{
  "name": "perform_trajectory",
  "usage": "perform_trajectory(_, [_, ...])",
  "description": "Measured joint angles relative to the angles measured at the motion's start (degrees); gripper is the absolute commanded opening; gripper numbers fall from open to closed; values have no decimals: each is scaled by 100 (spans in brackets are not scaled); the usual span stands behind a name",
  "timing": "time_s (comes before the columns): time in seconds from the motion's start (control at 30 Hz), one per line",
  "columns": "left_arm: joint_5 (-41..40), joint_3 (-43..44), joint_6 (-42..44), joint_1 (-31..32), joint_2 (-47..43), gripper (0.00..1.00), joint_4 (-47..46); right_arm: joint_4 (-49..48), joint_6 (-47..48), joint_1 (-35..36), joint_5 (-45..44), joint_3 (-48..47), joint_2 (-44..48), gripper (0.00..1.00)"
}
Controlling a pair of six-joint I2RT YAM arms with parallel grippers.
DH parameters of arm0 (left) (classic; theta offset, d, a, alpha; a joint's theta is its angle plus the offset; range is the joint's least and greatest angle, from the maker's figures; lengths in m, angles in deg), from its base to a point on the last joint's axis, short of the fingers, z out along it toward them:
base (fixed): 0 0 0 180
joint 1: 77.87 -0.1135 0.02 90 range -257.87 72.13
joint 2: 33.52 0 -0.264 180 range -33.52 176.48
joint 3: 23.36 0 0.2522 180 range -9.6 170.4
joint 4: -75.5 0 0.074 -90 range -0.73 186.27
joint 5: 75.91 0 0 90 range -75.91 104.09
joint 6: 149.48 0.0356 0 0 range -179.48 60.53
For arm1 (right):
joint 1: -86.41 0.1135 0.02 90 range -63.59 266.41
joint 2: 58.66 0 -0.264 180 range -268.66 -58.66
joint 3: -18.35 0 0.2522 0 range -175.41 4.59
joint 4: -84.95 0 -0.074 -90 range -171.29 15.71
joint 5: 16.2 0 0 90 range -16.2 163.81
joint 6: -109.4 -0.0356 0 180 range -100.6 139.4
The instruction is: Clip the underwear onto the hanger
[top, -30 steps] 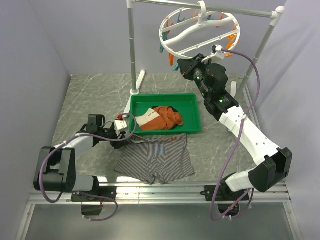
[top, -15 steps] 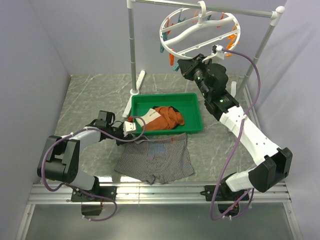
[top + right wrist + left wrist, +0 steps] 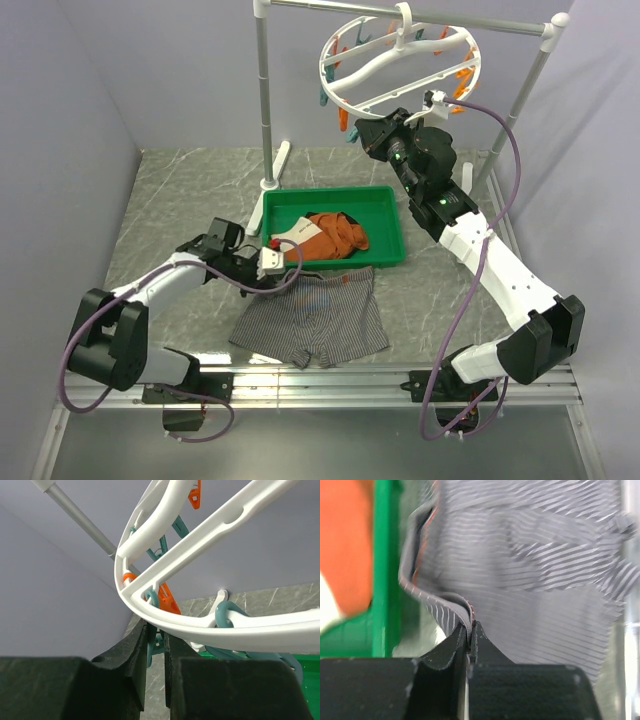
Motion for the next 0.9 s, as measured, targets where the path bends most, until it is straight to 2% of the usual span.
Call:
perform_trajectory(0.23, [57,531,-955,879,382,1,66,2,0,-11,22,2,0,0])
perform_trajectory(0.47, [-31,874,-2120,1641,1156,2,-586,0,-2,-11,31,2,0,0])
perform_trajectory(0.57, [-122,938,-2544,1910,1401,15,-914,2,-4,-11,42,2,0,0])
perform_trajectory(0.6, [-168,970,-2638,1954,1478,26,-966,2,-2,-11,42,2,0,0])
perform_trajectory(0.7, [-393,994,-2804,1965,1539,43,-1054,2,-4,-11,44,2,0,0])
perform_trajectory(0.83, [-769,920,-2874,1954,1375,61,-1137,0,-7,-13,48,4,0,0])
perform_trajectory(0.9, [-914,817,-2922,1954,1193,67,-1174,-9,-15,-13,48,24,0,0])
